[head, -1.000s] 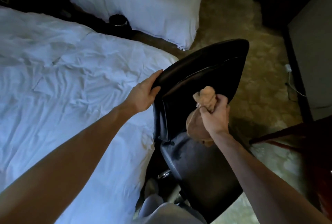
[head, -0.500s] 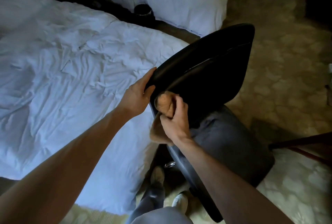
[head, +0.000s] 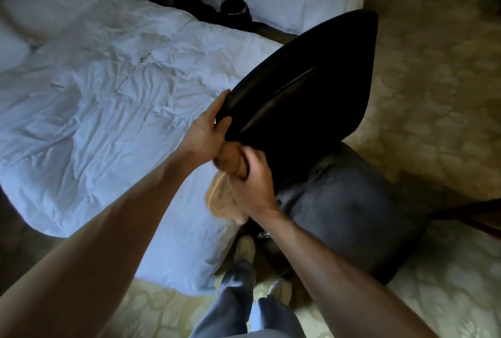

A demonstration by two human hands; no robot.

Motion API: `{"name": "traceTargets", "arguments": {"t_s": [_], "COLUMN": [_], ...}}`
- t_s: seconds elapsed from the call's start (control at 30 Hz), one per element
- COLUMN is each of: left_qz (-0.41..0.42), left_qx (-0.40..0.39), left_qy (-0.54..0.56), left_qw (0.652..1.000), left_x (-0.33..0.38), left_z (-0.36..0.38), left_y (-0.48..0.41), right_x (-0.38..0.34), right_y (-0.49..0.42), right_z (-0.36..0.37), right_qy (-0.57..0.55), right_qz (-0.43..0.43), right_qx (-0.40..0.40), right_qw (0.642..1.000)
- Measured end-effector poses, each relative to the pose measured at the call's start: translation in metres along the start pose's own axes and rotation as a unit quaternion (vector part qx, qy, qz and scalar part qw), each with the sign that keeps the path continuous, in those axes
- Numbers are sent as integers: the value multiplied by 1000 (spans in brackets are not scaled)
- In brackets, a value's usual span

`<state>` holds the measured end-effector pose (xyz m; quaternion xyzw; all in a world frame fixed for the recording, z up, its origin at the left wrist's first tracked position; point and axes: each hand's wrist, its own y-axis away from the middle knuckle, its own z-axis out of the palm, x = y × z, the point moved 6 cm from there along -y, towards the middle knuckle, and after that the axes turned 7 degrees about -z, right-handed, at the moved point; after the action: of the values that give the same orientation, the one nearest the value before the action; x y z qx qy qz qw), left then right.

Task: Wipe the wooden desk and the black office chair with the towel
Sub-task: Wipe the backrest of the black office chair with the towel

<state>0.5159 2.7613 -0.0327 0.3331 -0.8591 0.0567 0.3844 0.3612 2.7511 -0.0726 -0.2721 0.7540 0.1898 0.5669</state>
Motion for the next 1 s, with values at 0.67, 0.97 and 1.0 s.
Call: {"name": "traceTargets", "arguments": {"t_s": [0.67,0.97,1.0], "left_qz": [120,221,235], "left_qx": [48,-60,-73], "left_qy": [-9,75,92], "left_qw": [992,971,965], "left_x": [-25,-45,-48], "left_z": [9,25,33], "left_y": [101,142,147], "right_x": [43,40,42], "right_y": [90,122,125], "right_z": [-43,-61,-60], "right_qy": [-24,120,131], "right_qz": [116,-31,-50], "right_qx": [310,304,304], "right_qw": [943,944,942]}}
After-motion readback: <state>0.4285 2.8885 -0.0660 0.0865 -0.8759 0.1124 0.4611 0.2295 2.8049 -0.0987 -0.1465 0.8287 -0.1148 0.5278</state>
